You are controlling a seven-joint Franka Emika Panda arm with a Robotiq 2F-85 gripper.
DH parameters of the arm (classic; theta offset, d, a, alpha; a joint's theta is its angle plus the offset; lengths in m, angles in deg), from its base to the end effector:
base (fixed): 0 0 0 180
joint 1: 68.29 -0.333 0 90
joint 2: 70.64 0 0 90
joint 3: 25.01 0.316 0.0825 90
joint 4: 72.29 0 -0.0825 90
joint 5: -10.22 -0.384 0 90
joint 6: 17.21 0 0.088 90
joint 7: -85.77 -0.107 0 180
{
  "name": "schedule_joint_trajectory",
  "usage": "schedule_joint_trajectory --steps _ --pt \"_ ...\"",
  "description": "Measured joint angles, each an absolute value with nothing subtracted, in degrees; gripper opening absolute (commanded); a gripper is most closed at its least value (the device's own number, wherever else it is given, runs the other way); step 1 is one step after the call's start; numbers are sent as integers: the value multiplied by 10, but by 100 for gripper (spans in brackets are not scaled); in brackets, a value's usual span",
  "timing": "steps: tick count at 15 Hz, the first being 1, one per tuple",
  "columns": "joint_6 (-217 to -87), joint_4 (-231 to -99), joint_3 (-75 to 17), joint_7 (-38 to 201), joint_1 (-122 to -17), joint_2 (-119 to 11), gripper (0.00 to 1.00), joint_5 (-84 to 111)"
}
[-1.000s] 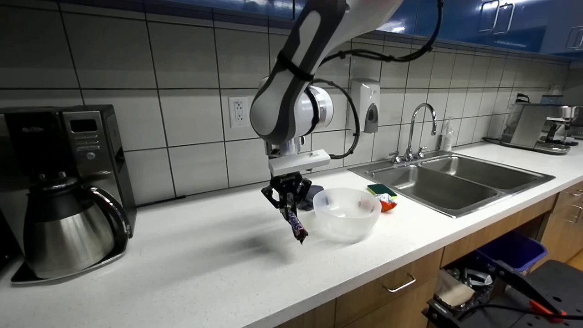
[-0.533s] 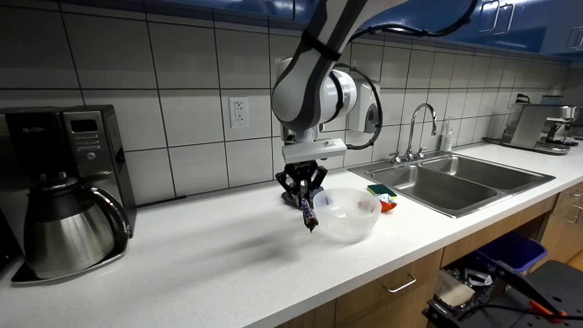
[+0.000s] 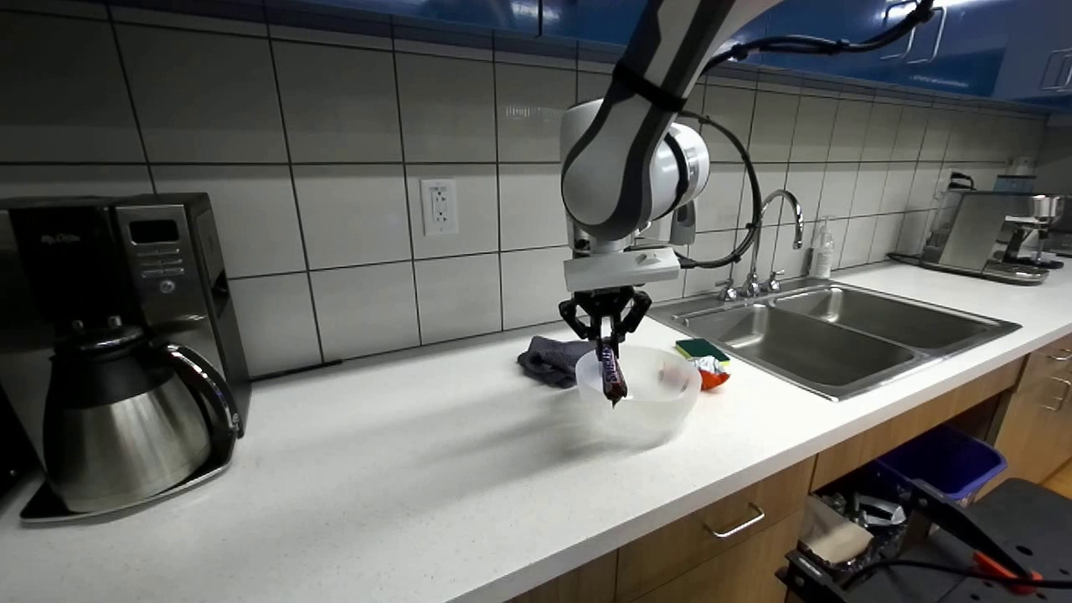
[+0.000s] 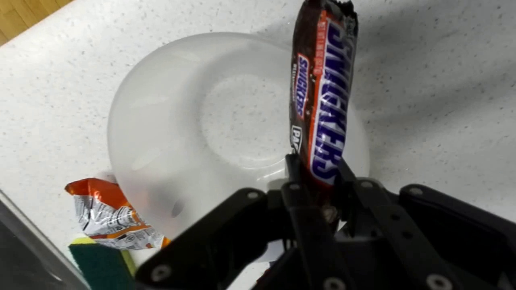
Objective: Put the candy bar into the bowl
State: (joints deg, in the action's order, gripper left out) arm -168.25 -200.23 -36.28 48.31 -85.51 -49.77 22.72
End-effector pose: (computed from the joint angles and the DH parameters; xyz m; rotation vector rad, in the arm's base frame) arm 0.5481 0.0612 0.2128 2.9414 -0.5151 0.1543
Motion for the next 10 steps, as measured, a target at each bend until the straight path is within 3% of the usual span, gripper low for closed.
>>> schedule_joint_trajectory --steps 10 --pt "-1685 -2004 -407 389 -836 -492 5 270"
